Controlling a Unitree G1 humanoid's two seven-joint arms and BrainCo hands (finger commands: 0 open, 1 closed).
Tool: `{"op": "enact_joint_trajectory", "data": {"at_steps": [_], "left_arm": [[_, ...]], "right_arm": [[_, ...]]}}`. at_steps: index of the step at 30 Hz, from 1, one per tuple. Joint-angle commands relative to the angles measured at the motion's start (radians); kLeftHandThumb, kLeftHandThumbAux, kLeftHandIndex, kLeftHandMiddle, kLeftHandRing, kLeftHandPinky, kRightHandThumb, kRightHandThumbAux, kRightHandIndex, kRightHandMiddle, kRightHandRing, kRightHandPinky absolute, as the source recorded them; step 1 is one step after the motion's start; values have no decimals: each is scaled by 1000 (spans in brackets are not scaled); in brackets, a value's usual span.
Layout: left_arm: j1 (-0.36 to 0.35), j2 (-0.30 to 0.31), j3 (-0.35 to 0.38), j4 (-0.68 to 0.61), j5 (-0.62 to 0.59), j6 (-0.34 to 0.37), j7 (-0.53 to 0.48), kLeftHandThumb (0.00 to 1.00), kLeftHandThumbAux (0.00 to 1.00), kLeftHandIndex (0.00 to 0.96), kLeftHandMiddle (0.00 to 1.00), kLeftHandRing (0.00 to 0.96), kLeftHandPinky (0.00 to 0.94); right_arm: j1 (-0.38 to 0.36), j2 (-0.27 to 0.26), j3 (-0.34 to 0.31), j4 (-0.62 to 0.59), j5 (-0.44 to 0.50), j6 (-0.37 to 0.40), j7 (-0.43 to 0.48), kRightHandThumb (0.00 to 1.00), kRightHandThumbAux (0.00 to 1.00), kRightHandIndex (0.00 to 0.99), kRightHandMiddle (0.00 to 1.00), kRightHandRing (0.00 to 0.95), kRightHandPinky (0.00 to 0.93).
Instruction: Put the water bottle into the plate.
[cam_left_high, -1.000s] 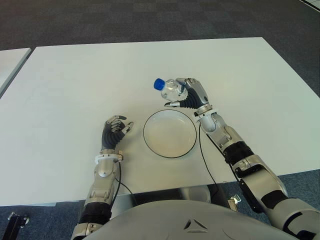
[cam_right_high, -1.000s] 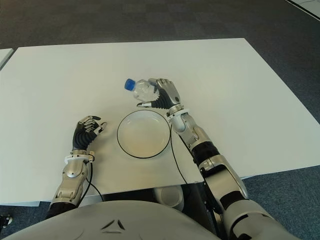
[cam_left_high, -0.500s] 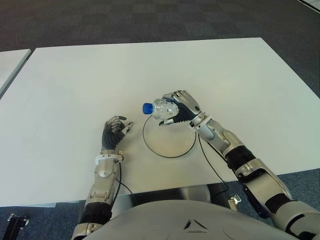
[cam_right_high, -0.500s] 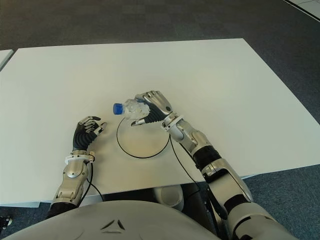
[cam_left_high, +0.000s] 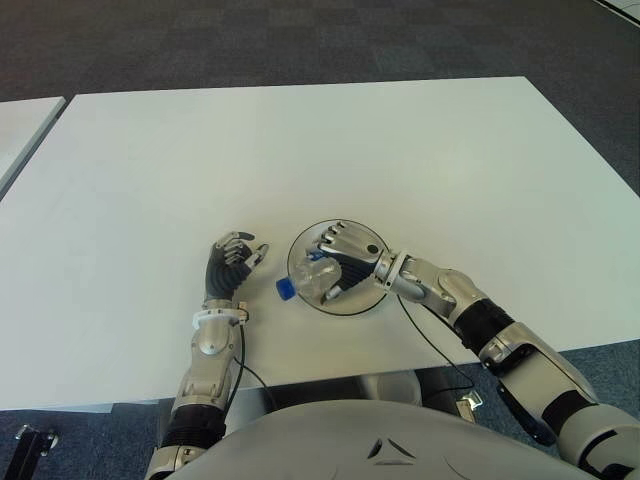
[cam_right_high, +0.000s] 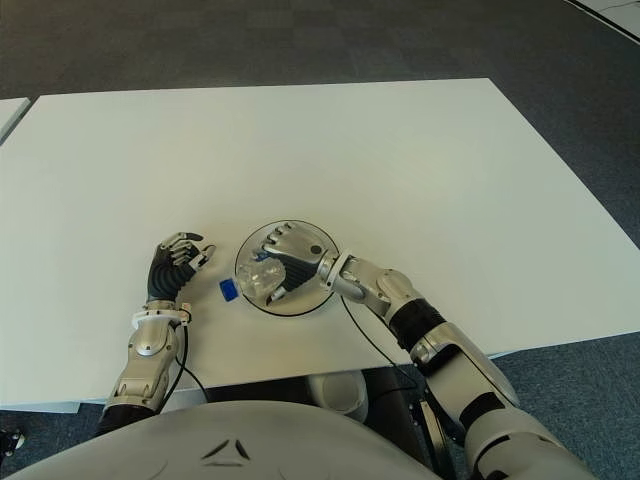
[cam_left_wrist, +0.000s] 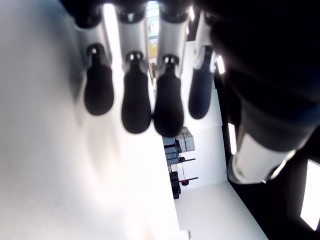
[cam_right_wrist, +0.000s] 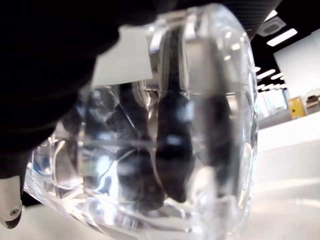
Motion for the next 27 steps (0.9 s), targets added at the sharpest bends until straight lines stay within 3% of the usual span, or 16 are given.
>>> {"op": "enact_joint_trajectory", "data": {"at_steps": [1, 8, 10, 14, 20, 21, 23, 27], "left_arm": [[13, -5, 4, 13, 0, 27, -1, 707, 715, 437, 695, 674, 647], [13, -1, 2, 18, 14, 14, 7, 707, 715, 437, 699, 676, 649], [13, 2, 0, 18, 23, 8, 11, 707, 716, 436, 698, 677, 650], [15, -1, 1, 12, 19, 15, 6, 706, 717, 436, 696, 676, 646], [15, -3, 3, 9, 12, 17, 1, 706, 716, 436, 687, 668, 636], [15, -2, 2, 10, 13, 15, 1, 705, 716, 436, 687, 669, 639], [14, -1, 3, 11, 10, 14, -3, 705, 716, 436, 687, 670, 642], [13, -1, 3, 8, 7, 19, -5, 705, 716, 436, 688, 670, 642]], "right_arm": [[-34, -32, 20, -43, 1, 17, 169, 704, 722, 438, 919, 904, 900], [-23, -50, 27, -122, -5, 107, 391, 701, 724, 438, 907, 891, 868], [-13, -48, 27, -147, 3, 154, 472, 697, 725, 434, 775, 750, 711], [-3, -42, 27, -177, 17, 205, 558, 696, 724, 431, 707, 681, 630], [-2, -35, 39, -215, 12, 270, 649, 687, 726, 414, 440, 397, 375], [-1, -34, 40, -223, 10, 279, 660, 572, 720, 310, 334, 289, 280], [2, -42, 39, -261, 9, 295, 694, 442, 713, 185, 205, 159, 161], [-1, -47, 48, -278, 1, 307, 719, 379, 699, 90, 94, 61, 67]]}}
